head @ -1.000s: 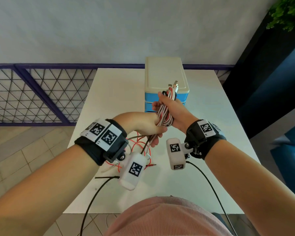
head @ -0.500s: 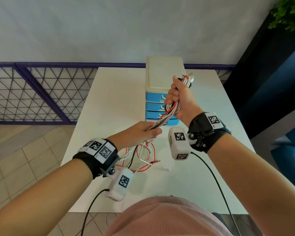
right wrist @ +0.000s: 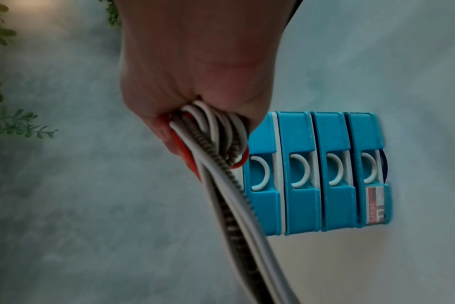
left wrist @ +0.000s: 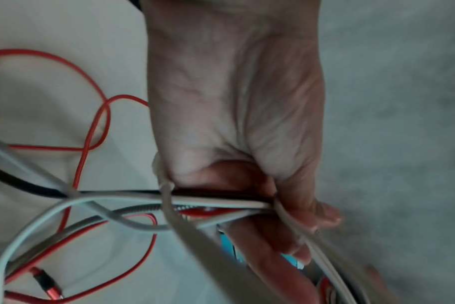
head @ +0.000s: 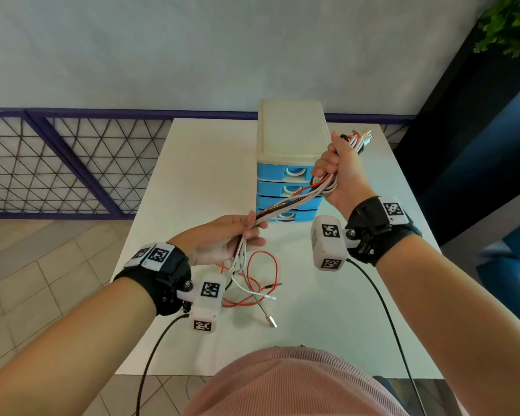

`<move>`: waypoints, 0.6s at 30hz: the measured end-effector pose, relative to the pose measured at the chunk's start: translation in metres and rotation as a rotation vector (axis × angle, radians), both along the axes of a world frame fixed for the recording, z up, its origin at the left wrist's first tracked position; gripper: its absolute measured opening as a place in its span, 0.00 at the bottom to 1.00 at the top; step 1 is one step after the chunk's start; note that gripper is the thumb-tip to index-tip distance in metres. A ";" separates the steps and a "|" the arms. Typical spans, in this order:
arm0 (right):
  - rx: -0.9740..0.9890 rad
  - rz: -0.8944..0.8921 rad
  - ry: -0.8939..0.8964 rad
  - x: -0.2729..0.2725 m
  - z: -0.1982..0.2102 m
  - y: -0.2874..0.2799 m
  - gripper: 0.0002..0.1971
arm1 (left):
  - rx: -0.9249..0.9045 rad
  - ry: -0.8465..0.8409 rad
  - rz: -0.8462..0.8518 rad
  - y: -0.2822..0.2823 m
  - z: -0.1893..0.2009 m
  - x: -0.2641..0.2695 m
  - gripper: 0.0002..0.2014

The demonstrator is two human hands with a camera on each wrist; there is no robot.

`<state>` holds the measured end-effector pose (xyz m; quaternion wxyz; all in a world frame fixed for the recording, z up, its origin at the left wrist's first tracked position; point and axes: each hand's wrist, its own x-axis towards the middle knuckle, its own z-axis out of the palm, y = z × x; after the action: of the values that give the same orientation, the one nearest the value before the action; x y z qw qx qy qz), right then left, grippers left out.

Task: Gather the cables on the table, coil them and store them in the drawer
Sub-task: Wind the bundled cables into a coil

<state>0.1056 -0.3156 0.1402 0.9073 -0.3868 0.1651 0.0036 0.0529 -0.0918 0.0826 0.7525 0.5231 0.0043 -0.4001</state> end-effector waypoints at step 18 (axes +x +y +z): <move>-0.017 0.132 -0.045 0.000 -0.005 -0.004 0.18 | 0.402 -0.288 -0.393 0.003 0.032 0.006 0.20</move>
<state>0.1056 -0.3191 0.1347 0.9053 -0.4043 0.1186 0.0533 0.0588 -0.0892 0.1147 0.5352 0.7034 -0.1245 -0.4508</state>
